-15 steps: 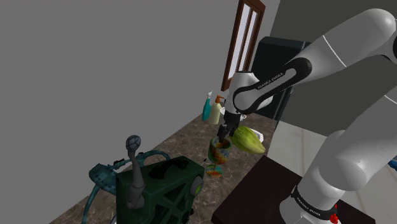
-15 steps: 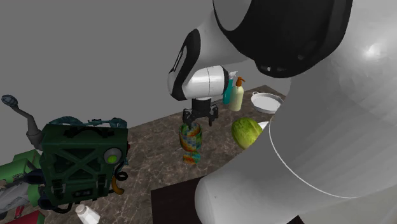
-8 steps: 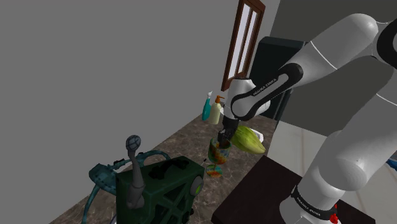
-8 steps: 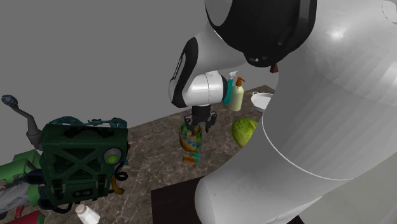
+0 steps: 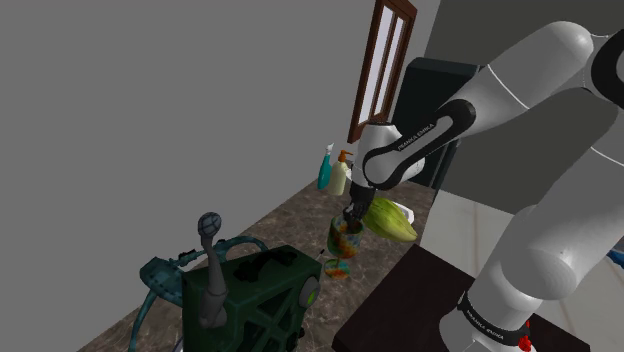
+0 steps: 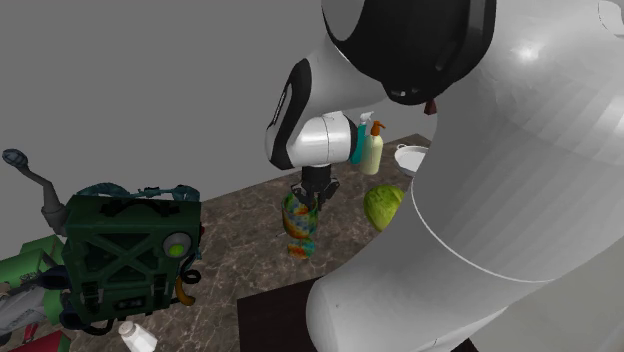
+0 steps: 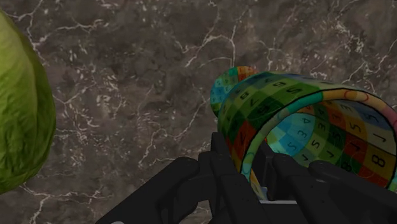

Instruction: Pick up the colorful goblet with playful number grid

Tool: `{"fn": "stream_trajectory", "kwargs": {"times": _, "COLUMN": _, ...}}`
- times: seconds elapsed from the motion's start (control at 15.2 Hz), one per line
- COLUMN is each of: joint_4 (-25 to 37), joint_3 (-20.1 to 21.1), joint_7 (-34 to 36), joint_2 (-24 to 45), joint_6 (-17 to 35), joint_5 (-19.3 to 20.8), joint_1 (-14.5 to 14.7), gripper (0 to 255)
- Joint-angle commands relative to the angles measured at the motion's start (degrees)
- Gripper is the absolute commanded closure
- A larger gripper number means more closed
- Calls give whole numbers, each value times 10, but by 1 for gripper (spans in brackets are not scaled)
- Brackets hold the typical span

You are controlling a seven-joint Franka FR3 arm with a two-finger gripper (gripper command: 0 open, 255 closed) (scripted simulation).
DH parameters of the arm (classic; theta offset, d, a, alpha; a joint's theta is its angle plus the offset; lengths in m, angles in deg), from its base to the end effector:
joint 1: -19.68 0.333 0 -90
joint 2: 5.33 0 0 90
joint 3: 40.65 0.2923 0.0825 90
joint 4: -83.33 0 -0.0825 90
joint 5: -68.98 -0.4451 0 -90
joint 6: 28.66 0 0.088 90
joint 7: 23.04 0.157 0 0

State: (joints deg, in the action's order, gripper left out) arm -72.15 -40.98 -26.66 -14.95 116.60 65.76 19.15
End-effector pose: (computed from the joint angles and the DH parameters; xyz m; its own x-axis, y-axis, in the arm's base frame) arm 0.4369 -0.0054 0.1550 1.0000 0.0021 -0.0092 0.0018 -0.9994 -0.0331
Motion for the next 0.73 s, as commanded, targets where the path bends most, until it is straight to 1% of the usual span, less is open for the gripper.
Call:
{"fn": "stream_trajectory", "kwargs": {"times": 0.0, "joint_4": -1, "joint_3": 0, "joint_7": 0, "joint_2": 1, "joint_6": 1, "joint_5": 0, "joint_1": 0, "gripper": 255}}
{"fn": "stream_trajectory", "kwargs": {"times": 0.66, "joint_4": 23, "joint_3": 1, "joint_7": 7, "joint_2": -73, "joint_6": -96, "joint_5": 6, "joint_1": -2, "gripper": 255}}
